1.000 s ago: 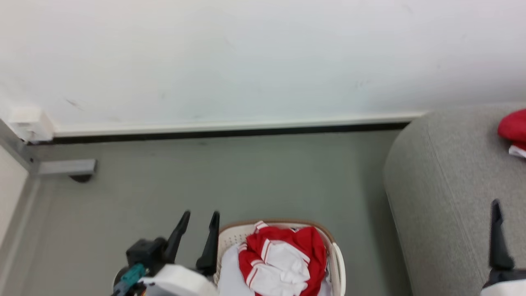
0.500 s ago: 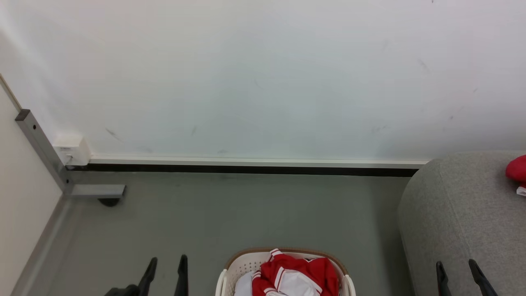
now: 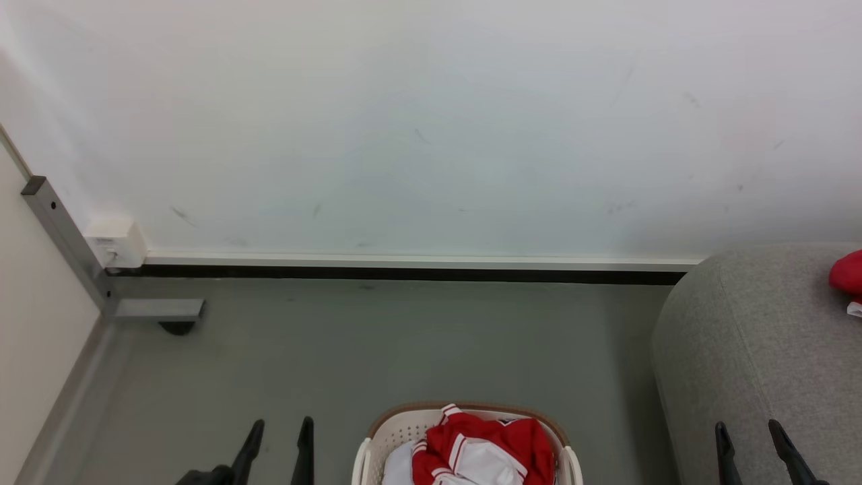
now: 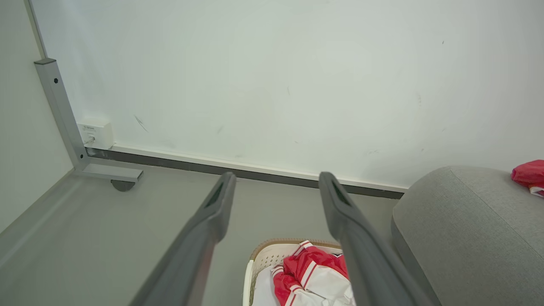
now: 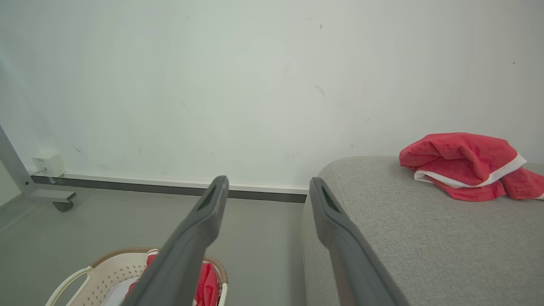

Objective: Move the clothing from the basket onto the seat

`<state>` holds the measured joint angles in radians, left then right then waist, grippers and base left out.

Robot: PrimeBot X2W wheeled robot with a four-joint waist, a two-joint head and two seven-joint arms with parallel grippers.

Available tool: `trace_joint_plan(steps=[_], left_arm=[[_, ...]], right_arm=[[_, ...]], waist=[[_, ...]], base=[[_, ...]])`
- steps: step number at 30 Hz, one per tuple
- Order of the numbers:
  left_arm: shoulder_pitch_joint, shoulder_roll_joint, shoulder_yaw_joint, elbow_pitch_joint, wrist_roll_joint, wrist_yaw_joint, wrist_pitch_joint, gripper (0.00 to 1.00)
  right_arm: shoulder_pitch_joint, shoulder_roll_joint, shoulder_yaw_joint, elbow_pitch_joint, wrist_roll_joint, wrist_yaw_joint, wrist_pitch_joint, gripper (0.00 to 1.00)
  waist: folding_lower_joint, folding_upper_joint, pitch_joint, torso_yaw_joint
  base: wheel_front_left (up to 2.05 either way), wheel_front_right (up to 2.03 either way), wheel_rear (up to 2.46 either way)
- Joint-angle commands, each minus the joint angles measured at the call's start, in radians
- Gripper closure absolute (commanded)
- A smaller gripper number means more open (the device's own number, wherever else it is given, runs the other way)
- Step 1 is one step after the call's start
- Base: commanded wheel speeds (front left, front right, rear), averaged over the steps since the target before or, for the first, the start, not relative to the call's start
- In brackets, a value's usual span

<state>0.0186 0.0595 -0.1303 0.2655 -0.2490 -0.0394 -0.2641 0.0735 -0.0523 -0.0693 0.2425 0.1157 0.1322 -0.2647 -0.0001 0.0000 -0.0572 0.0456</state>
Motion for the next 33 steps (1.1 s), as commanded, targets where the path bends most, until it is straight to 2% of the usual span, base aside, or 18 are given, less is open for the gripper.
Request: trace_joint_plan(steps=[1, 16, 24, 27, 33], left_arm=[[-0.009, -0.001, 0.005, 0.004, 0.012, -0.003, -0.001, 0.0], [-0.069, -0.007, -0.011, 0.023, 0.031, -0.03, 0.0, 0.0], [-0.275, -0.007, -0.126, 0.111, 0.009, -0.045, 0.018, 0.0], [-0.378, -0.007, -0.189, 0.17, -0.015, -0.046, 0.052, 0.0], [-0.594, -0.006, -0.316, 0.304, -0.094, -0.022, 0.156, 0.0]], right_arm=[[-0.007, 0.002, -0.001, 0.002, 0.0, -0.003, 0.001, 0.0], [-0.037, 0.002, 0.005, -0.034, -0.004, -0.003, 0.001, 0.0], [-0.101, -0.006, -0.032, -0.107, -0.018, -0.003, 0.001, 0.0], [-0.143, -0.006, -0.047, -0.138, -0.013, -0.003, 0.001, 0.0], [-0.236, -0.004, -0.044, -0.212, -0.011, -0.003, 0.001, 0.0]], waist=[[0.0001, 0.0, 0.001, -0.003], [0.0001, 0.0, 0.065, -0.055], [0.0001, 0.0, 0.226, -0.123], [0.0001, 0.0, 0.307, -0.148], [0.0001, 0.0, 0.512, -0.192]], base=[[0.0, 0.0, 0.0], [0.0, 0.0, 0.0], [0.0, 0.0, 0.0], [0.0, 0.0, 0.0], [0.0, 0.0, 0.0]])
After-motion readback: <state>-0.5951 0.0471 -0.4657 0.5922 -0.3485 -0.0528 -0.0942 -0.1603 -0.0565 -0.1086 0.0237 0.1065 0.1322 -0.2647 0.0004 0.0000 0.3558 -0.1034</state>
